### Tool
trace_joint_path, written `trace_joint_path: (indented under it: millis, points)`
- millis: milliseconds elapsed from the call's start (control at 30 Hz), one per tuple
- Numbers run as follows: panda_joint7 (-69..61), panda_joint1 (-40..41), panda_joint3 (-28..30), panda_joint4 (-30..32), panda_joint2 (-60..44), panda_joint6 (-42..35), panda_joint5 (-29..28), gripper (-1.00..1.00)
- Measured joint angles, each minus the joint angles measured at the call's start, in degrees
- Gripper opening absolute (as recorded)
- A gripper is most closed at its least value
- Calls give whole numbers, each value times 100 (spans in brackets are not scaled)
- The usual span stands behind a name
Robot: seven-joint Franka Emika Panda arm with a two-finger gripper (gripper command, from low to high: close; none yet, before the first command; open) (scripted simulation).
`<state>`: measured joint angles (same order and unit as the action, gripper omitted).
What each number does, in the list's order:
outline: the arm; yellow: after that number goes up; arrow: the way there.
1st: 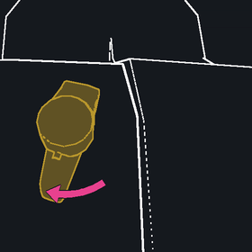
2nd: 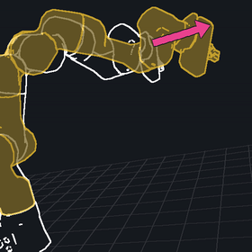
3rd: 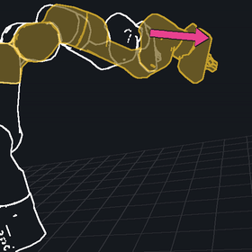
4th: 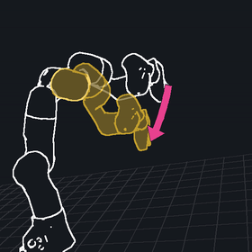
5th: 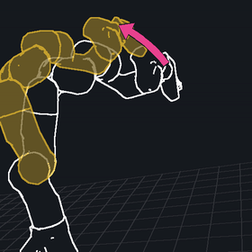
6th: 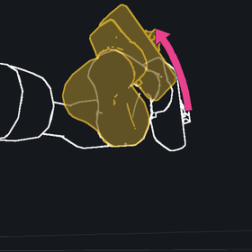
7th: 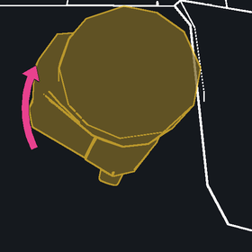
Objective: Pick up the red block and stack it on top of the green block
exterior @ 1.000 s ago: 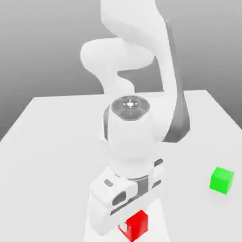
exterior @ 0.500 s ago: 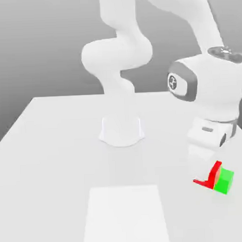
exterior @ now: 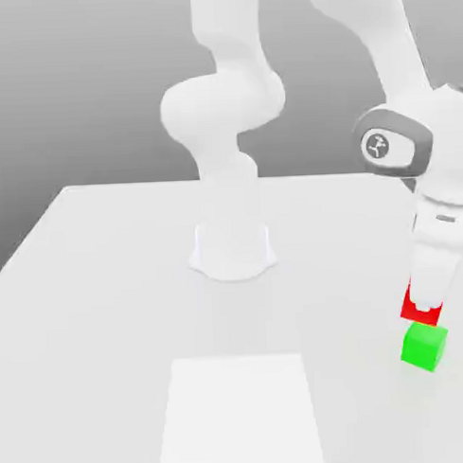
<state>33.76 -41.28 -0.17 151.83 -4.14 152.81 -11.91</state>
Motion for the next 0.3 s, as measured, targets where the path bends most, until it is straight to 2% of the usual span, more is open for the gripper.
trace_joint_path:
  millis: [300]
  points:
    - [251, -24, 82, -39, -454, 232, -348, -100]
